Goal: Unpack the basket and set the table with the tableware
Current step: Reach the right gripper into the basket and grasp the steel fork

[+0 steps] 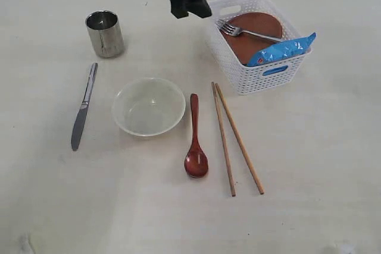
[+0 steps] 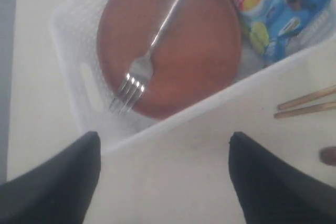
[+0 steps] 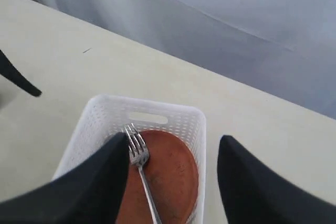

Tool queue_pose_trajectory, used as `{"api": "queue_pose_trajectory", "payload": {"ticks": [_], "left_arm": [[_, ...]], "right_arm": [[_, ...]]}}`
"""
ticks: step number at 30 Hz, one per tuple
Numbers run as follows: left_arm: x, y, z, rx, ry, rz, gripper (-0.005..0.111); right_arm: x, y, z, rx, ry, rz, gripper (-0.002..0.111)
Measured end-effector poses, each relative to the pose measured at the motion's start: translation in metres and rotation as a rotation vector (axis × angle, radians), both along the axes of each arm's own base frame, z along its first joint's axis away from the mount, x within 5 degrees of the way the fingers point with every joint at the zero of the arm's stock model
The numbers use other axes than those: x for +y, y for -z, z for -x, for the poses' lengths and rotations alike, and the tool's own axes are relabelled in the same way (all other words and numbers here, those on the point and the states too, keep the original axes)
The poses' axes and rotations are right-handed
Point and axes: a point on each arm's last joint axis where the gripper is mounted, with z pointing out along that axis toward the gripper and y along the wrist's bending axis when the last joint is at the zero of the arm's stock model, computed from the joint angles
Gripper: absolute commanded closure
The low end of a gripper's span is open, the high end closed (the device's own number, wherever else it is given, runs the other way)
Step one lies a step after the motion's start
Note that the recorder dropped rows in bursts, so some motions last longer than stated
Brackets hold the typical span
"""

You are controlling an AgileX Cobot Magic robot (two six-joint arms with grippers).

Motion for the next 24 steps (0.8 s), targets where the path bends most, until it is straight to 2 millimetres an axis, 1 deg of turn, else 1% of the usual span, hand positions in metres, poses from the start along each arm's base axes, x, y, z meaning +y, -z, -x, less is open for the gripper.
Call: {"api": "queue_pose_trajectory", "payload": {"ticks": [1, 4, 7, 8, 9, 10, 12, 13, 14, 16, 18, 19, 21, 23, 24], "left_arm": [[-0.008, 0.0, 0.005, -0.004, 0.018, 0.001, 0.042], [-0.021, 0.0, 0.015, -0.005, 0.051, 0.001, 0.042], [-0.021, 0.001, 0.018, 0.034, 0.052, -0.014, 0.042], [-0.018, 0.004, 0.02, 0.065, 0.043, -0.05, 0.042], [-0.016, 0.005, 0.02, 0.08, 0.031, -0.076, 0.042], [-0.013, 0.006, 0.02, 0.099, 0.003, -0.096, 0.042], [-0.003, 0.006, 0.015, 0.112, -0.062, -0.13, 0.042], [0.005, 0.004, 0.012, 0.12, -0.095, -0.139, 0.042], [0.008, 0.002, 0.012, 0.124, -0.105, -0.144, 0.042], [0.015, 0.001, 0.01, 0.139, -0.122, -0.153, 0.042], [0.021, 0.001, 0.008, 0.154, -0.131, -0.163, 0.042], [0.024, 0.001, 0.007, 0.161, -0.14, -0.167, 0.042], [0.025, 0.001, 0.007, 0.165, -0.141, -0.17, 0.042], [0.026, 0.001, 0.006, 0.166, -0.143, -0.169, 0.042], [0.027, 0.001, 0.006, 0.167, -0.145, -0.17, 0.042]], "right_arm": [[0.0, 0.0, 0.0, 0.002, -0.004, -0.002, 0.059], [0.002, 0.002, 0.003, 0.018, -0.043, 0.011, 0.059], [0.004, 0.008, 0.005, 0.06, -0.091, 0.045, 0.059], [0.009, 0.013, 0.002, 0.097, -0.11, 0.072, 0.059], [0.014, 0.012, -0.003, 0.114, -0.118, 0.1, 0.059], [0.021, 0.005, -0.012, 0.122, -0.126, 0.134, 0.059], [0.04, -0.006, -0.027, 0.203, -0.151, 0.22, 0.059], [0.053, -0.011, -0.038, 0.269, -0.164, 0.312, 0.059], [0.059, -0.009, -0.043, 0.3, -0.174, 0.368, 0.059], [0.074, -0.013, -0.054, 0.364, -0.192, 0.47, 0.059], [0.086, -0.004, -0.064, 0.445, -0.211, 0.57, 0.059], [0.092, -0.002, -0.072, 0.447, -0.212, 0.6, 0.059], [0.097, 0.007, -0.08, 0.452, -0.214, 0.63, 0.059], [0.104, 0.022, -0.088, 0.473, -0.226, 0.654, 0.059], [0.105, 0.027, -0.09, 0.48, -0.226, 0.661, 0.059]]}}
